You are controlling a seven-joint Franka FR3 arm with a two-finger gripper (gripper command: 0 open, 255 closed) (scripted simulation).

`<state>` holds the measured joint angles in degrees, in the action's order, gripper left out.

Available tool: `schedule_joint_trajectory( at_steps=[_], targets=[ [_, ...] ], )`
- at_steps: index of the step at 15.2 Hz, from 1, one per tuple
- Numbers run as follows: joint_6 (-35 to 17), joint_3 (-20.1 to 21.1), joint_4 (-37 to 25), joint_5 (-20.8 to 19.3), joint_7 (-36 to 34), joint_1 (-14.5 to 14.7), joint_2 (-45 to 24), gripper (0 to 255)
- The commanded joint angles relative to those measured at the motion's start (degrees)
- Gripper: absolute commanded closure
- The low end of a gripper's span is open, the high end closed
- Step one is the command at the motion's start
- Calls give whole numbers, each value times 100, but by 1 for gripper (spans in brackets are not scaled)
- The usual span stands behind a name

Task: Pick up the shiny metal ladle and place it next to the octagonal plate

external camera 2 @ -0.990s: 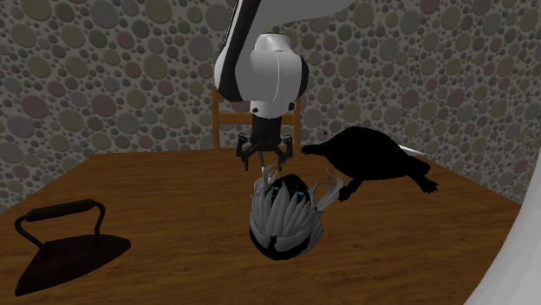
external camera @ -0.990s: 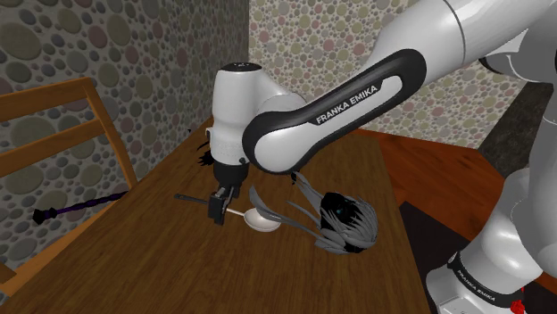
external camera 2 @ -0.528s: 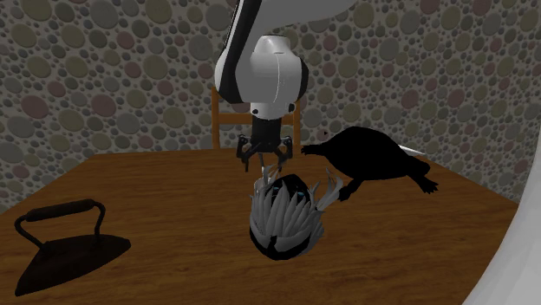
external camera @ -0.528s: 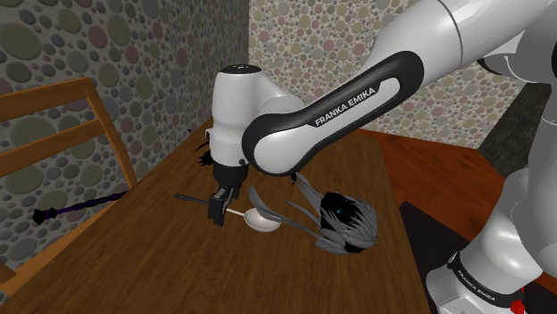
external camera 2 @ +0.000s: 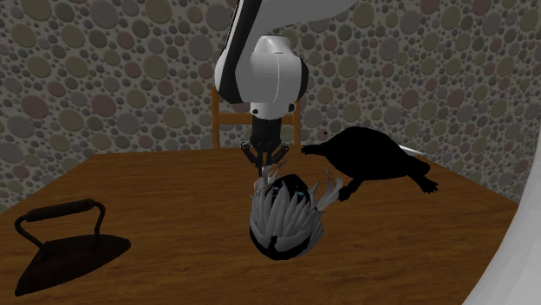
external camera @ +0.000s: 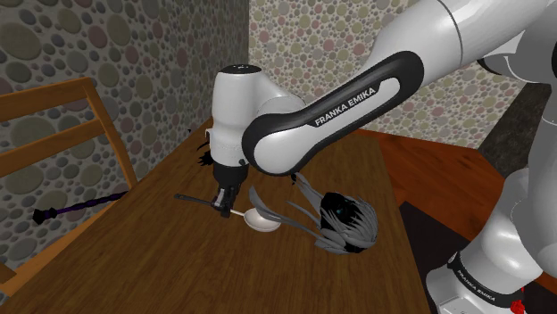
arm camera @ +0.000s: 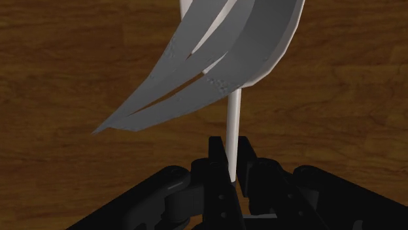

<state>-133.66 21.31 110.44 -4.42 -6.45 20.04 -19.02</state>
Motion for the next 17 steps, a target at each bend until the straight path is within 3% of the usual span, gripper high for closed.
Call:
schedule_joint_trajectory(
  at_steps=[1,17],
  targets=[
    [0,0,0,0,0,0,0,255],
    [1004,95,-505,248,118,-81,532,255]
  ],
)
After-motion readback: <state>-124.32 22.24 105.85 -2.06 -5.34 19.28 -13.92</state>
